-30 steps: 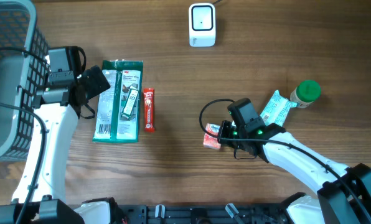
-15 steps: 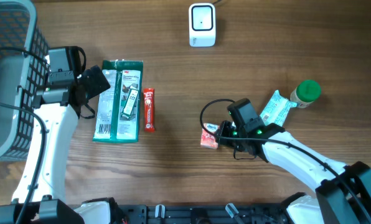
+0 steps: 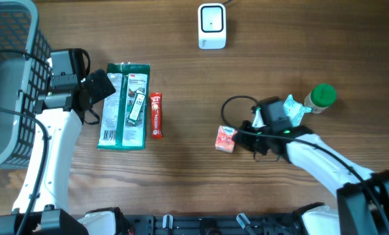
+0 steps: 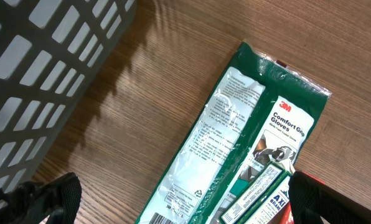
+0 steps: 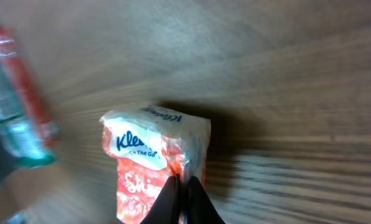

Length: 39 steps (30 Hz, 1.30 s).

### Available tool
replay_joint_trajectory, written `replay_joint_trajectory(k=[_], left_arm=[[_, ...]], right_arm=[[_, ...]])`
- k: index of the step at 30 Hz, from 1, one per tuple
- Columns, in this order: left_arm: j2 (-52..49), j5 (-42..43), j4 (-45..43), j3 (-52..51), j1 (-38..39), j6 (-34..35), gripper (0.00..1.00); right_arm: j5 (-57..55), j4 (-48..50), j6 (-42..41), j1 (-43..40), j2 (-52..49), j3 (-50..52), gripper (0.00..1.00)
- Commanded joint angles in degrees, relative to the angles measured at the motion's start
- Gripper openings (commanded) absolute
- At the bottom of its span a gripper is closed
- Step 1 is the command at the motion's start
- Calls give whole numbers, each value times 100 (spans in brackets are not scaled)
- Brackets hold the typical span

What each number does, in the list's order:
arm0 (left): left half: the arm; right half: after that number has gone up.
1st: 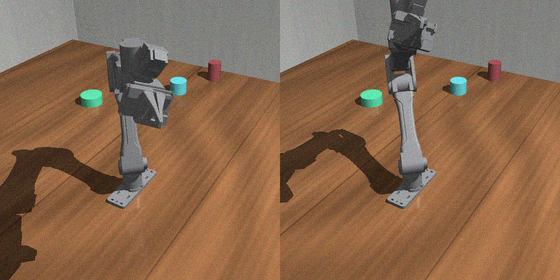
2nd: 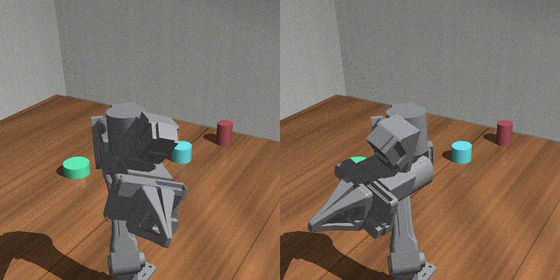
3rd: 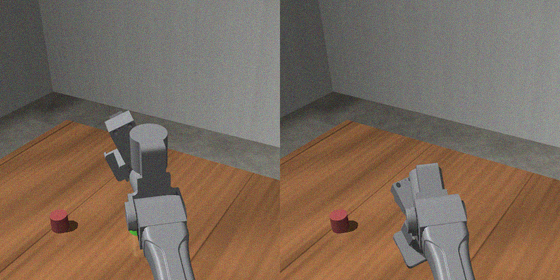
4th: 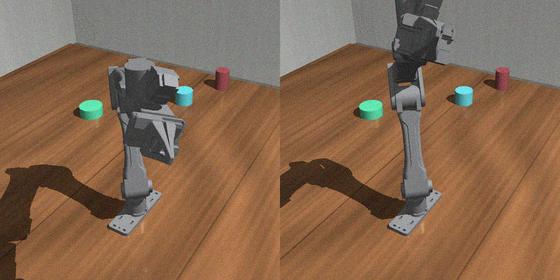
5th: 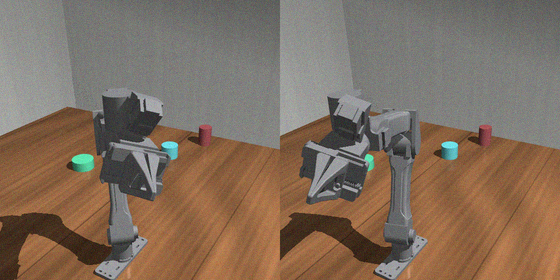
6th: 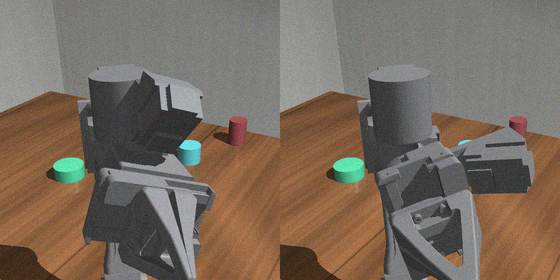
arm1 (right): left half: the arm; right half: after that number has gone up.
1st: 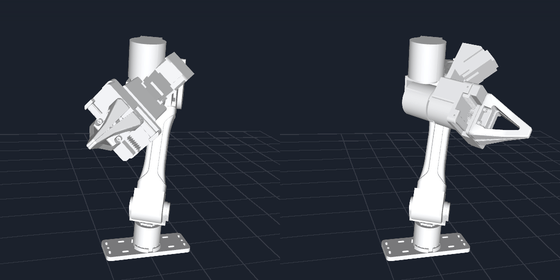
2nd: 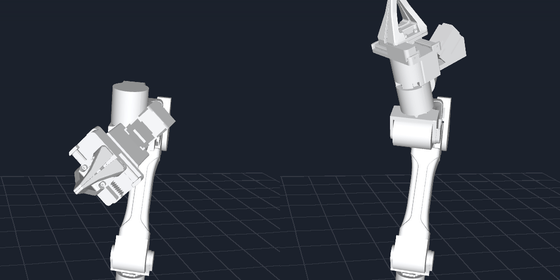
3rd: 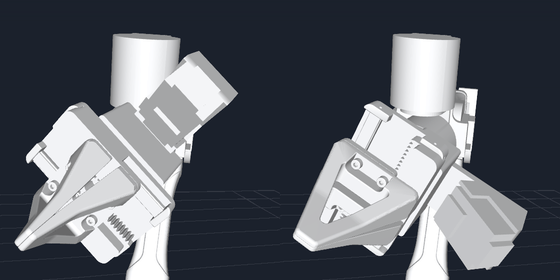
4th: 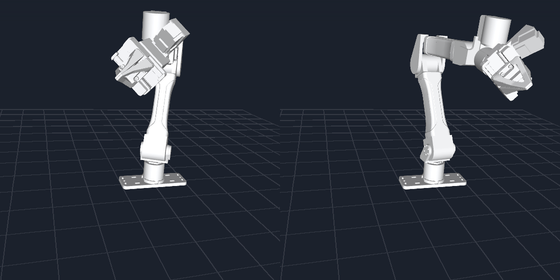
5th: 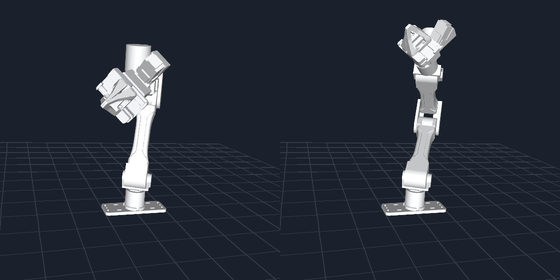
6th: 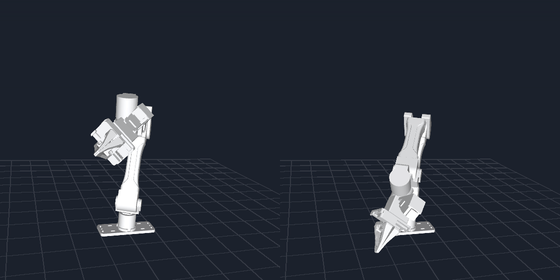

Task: Scan the item barcode

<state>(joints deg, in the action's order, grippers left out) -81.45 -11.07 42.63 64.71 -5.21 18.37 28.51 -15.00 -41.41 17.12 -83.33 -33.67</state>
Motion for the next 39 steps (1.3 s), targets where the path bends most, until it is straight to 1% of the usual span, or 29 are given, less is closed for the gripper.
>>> replay_joint_trajectory(k=[1, 4, 7, 10, 13, 19, 20, 22, 27, 30, 33, 39], left_arm=[[33, 9, -15, 17, -22, 52, 100], [33, 9, -15, 17, -22, 52, 100], [33, 9, -15, 17, -22, 55, 100], [33, 9, -15, 17, -22, 52, 100], [33, 9, -13, 17, -22, 52, 100], [33, 9, -15, 15, -22, 52, 100], [33, 9, -15, 15, -22, 52, 100], [33, 9, -15, 15, -22, 55, 100], [33, 9, -15, 15, -22, 52, 100], [33, 9, -15, 15, -22, 52, 100], [33, 9, -15, 15, -22, 55, 100], [33, 9, -15, 17, -22, 52, 100]], right_arm=[[2293, 138, 1259, -645, 568, 24, 4], [3388, 131, 1906, -1021, 820, 24, 4], [4474, 260, 2286, -1266, 938, 24, 4], [5604, 656, 2330, -1432, 946, 24, 4], [6419, 1209, 2194, -1475, 946, 24, 4], [6448, 2785, 885, -1475, 962, 26, 4], [6448, 3578, 225, -1475, 973, 26, 4], [6446, 4575, -656, -1475, 973, 26, 4], [6430, 7945, -3652, -1475, 973, 26, 4], [6288, 9335, -4909, -1510, 966, 26, 4], [6264, 9833, -5386, -1596, 968, 26, 4], [6266, 9855, -5781, -1694, 968, 26, 4]])
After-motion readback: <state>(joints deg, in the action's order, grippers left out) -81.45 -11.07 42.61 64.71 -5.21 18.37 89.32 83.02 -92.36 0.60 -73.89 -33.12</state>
